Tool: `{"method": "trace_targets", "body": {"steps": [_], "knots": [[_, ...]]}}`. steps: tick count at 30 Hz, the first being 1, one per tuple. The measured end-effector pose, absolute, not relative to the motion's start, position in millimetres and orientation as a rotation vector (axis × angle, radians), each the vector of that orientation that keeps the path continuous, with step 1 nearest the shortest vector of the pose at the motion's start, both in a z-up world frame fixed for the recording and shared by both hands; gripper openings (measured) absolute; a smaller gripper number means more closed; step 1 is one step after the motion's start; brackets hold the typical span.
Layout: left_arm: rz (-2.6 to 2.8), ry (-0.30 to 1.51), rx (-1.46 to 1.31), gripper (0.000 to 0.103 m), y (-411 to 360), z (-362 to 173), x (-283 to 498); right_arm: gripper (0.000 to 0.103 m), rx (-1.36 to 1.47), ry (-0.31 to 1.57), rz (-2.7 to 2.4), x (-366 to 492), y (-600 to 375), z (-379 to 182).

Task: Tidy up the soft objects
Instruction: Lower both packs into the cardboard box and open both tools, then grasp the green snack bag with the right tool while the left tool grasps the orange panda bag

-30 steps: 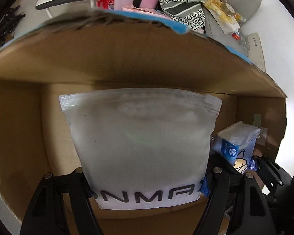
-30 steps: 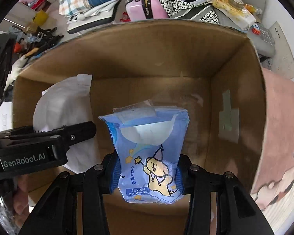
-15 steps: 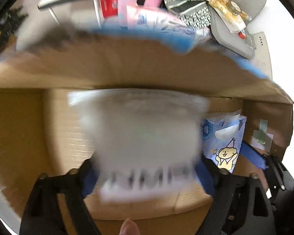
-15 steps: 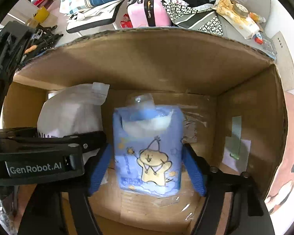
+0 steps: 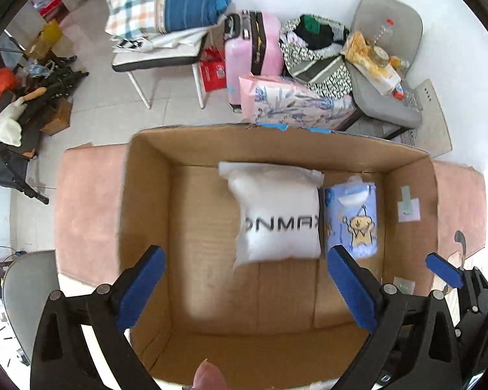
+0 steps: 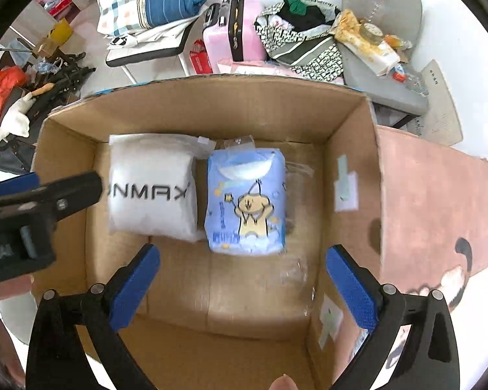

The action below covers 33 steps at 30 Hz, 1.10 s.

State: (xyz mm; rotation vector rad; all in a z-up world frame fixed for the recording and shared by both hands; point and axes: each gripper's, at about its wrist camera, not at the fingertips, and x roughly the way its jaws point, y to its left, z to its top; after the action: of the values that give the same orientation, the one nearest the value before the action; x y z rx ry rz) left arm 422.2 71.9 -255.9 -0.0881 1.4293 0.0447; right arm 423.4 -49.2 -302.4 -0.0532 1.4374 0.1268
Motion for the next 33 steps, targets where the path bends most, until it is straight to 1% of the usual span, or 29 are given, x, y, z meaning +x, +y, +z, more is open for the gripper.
{"method": "trace_targets", "body": {"steps": [3,13,15,17,19,22,25,28,31,33], "knots": [[0.055,1.390,-0.099,0.102,74,-240,404,0.103,-0.063,1.389,0.118,403,-49,-280],[0.051,1.231,-0.075,0.102,65,-158,311,0.103,0.029,1.237,0.137,325,-59,-201],[0.063,1.215,-0.093,0.102,68,-151,282,0.103,0.068,1.223,0.112,303,-68,-192],[0.086,1.235,-0.120,0.102,75,-158,247,0.103,0.110,1.245,0.080,280,-79,-192],[0.111,1.265,-0.171,0.102,84,-174,214,0.103,0.177,1.296,0.055,252,-93,-203],[0.127,1.381,-0.267,0.102,100,-217,174,0.103,0.288,1.386,0.024,202,-117,-237],[0.160,1.509,-0.293,0.102,109,-264,142,0.103,0.381,1.535,-0.039,158,-135,-292],[0.200,1.581,-0.312,0.101,117,-300,123,0.103,0.520,1.682,-0.080,123,-148,-348],[0.237,1.607,-0.336,0.097,124,-317,115,0.103,0.623,1.759,-0.143,98,-156,-386],[0.250,1.608,-0.349,0.097,129,-320,116,0.098,0.665,1.787,-0.150,91,-157,-404]]}}
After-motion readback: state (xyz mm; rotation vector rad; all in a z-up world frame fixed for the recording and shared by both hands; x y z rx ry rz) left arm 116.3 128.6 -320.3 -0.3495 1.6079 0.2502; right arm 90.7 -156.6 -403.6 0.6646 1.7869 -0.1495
